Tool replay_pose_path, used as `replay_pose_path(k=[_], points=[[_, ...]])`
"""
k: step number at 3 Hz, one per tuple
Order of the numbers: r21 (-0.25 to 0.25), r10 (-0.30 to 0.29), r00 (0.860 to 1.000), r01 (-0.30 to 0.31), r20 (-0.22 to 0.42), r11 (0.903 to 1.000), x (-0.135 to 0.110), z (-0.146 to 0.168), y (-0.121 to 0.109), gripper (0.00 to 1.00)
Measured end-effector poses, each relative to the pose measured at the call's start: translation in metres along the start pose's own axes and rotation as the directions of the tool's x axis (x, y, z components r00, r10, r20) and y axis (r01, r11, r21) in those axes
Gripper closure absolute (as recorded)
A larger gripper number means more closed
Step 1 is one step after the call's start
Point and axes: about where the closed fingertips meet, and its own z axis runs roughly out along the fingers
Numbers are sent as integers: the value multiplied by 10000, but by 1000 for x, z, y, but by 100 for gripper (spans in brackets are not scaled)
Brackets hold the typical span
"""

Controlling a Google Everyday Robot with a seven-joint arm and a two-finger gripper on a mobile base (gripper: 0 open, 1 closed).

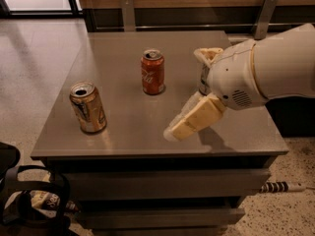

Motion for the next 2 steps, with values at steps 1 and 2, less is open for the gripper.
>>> replay_pose_path(k=[1, 2], points=[[-49, -4, 10000, 4, 92, 10000, -1, 5, 2, 0], [-239, -16, 9990, 27, 448, 9997, -3, 22, 10, 0]])
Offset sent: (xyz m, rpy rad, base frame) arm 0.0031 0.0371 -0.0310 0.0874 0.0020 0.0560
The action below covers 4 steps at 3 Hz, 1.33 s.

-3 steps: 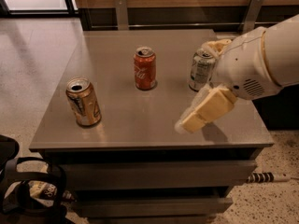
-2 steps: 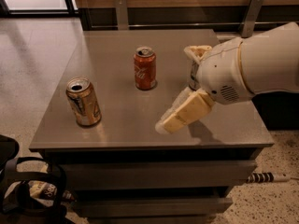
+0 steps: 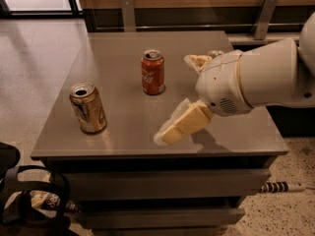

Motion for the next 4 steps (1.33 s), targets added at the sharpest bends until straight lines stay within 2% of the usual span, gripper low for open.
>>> replay_pose_path(k=[2, 3, 4], points=[[-378, -212, 9921, 261, 1236, 9989, -15, 40, 16, 0], [-862, -138, 9857, 286, 1678, 9959, -21, 66, 21, 0], [-1659, 379, 9774, -29, 2082, 9861, -22, 100, 26, 0]])
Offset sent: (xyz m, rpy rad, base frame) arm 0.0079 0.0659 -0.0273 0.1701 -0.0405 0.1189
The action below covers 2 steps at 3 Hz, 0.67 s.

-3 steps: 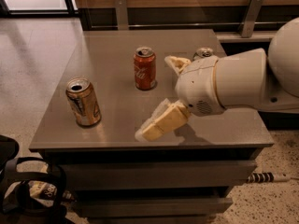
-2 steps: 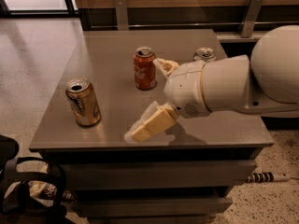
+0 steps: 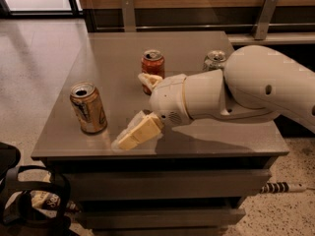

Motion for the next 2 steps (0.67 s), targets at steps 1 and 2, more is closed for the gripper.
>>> replay_pose_path(k=[1, 2], points=[[-535, 560, 9952, -518, 804, 9972, 5, 31, -4, 0], [-746, 665, 9870, -560, 1464, 9956, -2, 50, -12, 0]])
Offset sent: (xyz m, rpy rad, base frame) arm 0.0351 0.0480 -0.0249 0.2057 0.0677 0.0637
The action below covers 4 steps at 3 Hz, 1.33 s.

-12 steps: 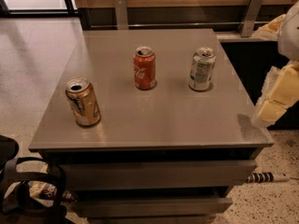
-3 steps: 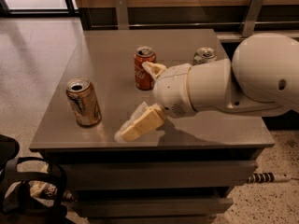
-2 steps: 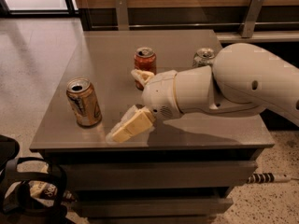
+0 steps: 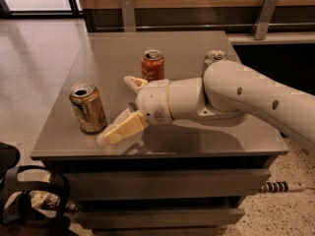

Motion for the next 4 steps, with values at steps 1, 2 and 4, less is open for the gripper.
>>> replay_pose_path(k=[1, 2, 4], points=[[-56, -188, 9986, 191, 502, 9998, -8, 14, -5, 0], [75, -403, 9946, 398, 961, 9992, -15, 21, -3, 0], [399, -818, 9881, 773, 1300, 9962, -18, 40, 5, 3]])
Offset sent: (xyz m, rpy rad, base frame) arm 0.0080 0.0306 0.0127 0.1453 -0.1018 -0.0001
